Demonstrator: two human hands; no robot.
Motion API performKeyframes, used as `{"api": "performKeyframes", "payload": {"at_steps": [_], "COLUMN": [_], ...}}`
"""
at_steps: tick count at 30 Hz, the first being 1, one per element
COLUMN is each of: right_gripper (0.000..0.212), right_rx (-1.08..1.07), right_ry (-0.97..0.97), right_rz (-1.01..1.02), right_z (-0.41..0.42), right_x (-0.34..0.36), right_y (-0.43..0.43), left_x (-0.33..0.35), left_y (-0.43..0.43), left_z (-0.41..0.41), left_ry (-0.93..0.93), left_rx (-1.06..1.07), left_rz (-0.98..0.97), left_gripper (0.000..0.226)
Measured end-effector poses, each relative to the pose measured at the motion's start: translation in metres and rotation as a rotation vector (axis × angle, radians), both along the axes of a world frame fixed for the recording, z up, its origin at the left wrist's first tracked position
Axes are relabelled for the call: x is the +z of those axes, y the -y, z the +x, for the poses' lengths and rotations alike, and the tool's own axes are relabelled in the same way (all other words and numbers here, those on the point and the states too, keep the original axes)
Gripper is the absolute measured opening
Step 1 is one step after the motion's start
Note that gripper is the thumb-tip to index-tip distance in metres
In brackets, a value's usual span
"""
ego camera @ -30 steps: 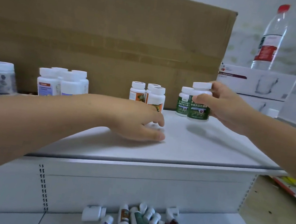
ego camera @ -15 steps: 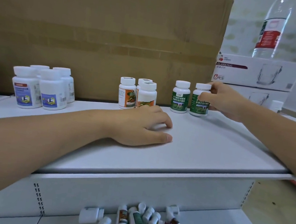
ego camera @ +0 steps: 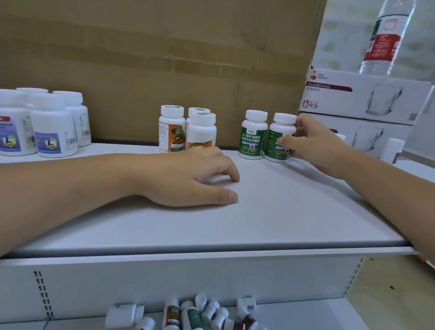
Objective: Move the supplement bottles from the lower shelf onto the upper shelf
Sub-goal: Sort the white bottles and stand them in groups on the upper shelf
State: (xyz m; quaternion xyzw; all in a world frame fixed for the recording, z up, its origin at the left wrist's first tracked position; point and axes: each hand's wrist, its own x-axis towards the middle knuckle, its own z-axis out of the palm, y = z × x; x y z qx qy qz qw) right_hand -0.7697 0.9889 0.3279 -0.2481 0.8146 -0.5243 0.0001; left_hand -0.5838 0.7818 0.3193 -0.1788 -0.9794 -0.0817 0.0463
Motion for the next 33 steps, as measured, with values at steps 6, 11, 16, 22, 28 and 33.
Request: {"api": "performKeyframes", "payload": {"at_steps": [6,11,16,22,28,33], "right_gripper": [0.044,0.042,0.044,0.047,0.046,0.059], "right_rx": [0.012,-0.135,-0.033,0.114,0.173,0.217], "right_ry": [-0.029,-0.173,-0.291,-0.341,-0.461,-0.6], "right_rz": [0.046,0.245,0.875,0.975,0.815,0.805], "right_z": [0.0,0.016,0.064,0.139,0.211,0.257], "right_x": [-0.001,0.017,0.035,0.024,0.005,-0.024], "right_y": [-0.001,-0.005,-0.024,-0.062,-0.113,-0.137], "left_x": [0.0,0.005,0.017,0.026,0.007,-0.027], "left_y": [0.0,-0.004,-0.011,-0.009,-0.023,-0.04], "left_z": [0.0,0.005,0.022,0.068,0.146,0.198], "left_ry": [0.0,-0.013,0.045,0.05,-0.191,-0.305], "left_rx": [-0.002,0.005,0.131,0.244,0.182,0.125], "left_rz": [-0.003,-0.028,-0.159,-0.153,-0.159,-0.079], "left_gripper": [0.046,0.047,0.043,0.043,0.057,0.056]}}
